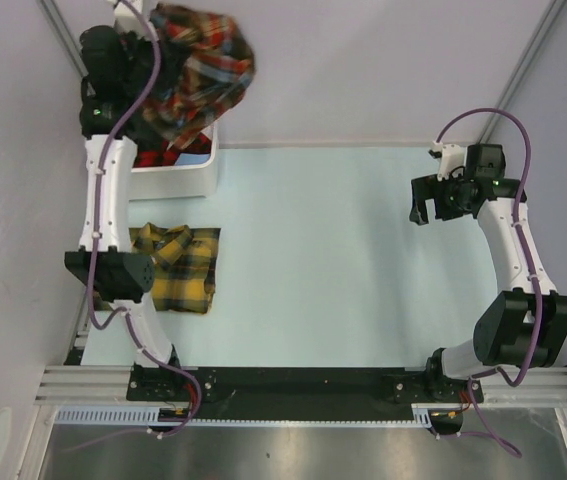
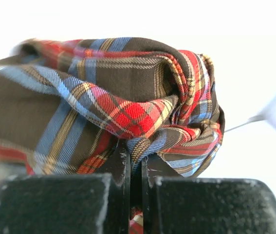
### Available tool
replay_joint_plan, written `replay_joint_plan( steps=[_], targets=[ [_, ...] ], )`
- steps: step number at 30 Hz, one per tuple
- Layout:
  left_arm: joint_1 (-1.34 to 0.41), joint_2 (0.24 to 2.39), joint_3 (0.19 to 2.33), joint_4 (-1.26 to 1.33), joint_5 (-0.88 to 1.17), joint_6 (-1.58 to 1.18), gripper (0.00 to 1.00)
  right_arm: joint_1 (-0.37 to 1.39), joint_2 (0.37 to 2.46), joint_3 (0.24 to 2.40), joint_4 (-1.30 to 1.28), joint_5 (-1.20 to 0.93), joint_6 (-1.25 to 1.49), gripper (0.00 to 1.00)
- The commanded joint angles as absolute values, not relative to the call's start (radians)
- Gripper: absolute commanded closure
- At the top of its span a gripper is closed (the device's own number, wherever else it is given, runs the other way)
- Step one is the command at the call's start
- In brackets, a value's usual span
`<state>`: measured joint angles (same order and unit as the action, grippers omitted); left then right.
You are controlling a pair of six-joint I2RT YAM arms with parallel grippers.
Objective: Fold and stack the long sleeve shirts
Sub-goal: Grab the shirt from the pile, then move the shirt to the center of the board
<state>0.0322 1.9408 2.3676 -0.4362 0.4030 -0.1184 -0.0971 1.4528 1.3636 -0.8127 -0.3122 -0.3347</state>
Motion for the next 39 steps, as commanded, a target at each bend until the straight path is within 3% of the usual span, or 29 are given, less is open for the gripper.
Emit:
replay_joint_plan(
  steps=[1,8,11,12,13,14,15,17,19,21,24,27,31,39],
  targets=[
    [-0.224,1.83,2.494,-0.253,0.454,-0.195,1.0,-0.106,1.431,1.417,-0.782,-0.354,-0.295,0.0],
    [-0.46,1.81,2.513,-0.091,0.434,-0.334,1.0,-0.149,1.453,1.46,-0.787,-0.419,-0.245,0.0],
    [-0.462,1.764,2.357,-0.126,0.465,-0.379,1.0,-0.17,1.451,1.466,-0.798,-0.445,-0.238,0.0],
    [-0.453,1.744,2.195,-0.136,0.529,-0.382,0.98,-0.185,1.45,1.463,-0.799,-0.451,-0.238,0.0],
    [-0.448,1.727,2.104,-0.146,0.596,-0.339,0.48,-0.193,1.447,1.459,-0.805,-0.459,-0.254,0.0],
    [-0.442,1.711,2.032,-0.19,0.659,-0.275,0.14,-0.199,1.445,1.454,-0.824,-0.456,-0.265,0.0],
    [-0.422,1.71,1.94,-0.372,0.675,-0.214,0.01,-0.212,1.447,1.448,-0.839,-0.448,-0.278,0.0],
    [-0.376,1.701,1.834,-0.498,0.606,-0.135,0.01,-0.227,1.447,1.445,-0.906,-0.434,-0.333,0.0],
    [-0.228,1.654,1.601,-0.459,0.773,-0.171,0.01,-0.253,1.433,1.421,-0.968,-0.454,-0.373,0.0],
    [-0.146,1.579,1.432,-0.422,0.782,-0.152,0.0,-0.25,1.408,1.384,-0.991,-0.45,-0.432,0.0],
    [-0.159,1.523,1.292,-0.497,0.71,0.044,0.01,-0.194,1.348,1.295,-0.971,-0.419,-0.474,0.0],
    [-0.161,1.499,1.166,-0.493,0.654,0.074,0.05,-0.016,1.333,1.241,-0.899,-0.329,-0.469,0.0],
    [-0.16,1.554,1.123,-0.509,0.597,0.069,0.17,0.164,1.431,1.268,-0.85,-0.301,-0.494,0.0],
    [-0.164,1.658,1.085,-0.511,0.509,0.098,0.11,0.321,1.688,1.4,-0.818,-0.345,-0.572,0.02]
  ],
)
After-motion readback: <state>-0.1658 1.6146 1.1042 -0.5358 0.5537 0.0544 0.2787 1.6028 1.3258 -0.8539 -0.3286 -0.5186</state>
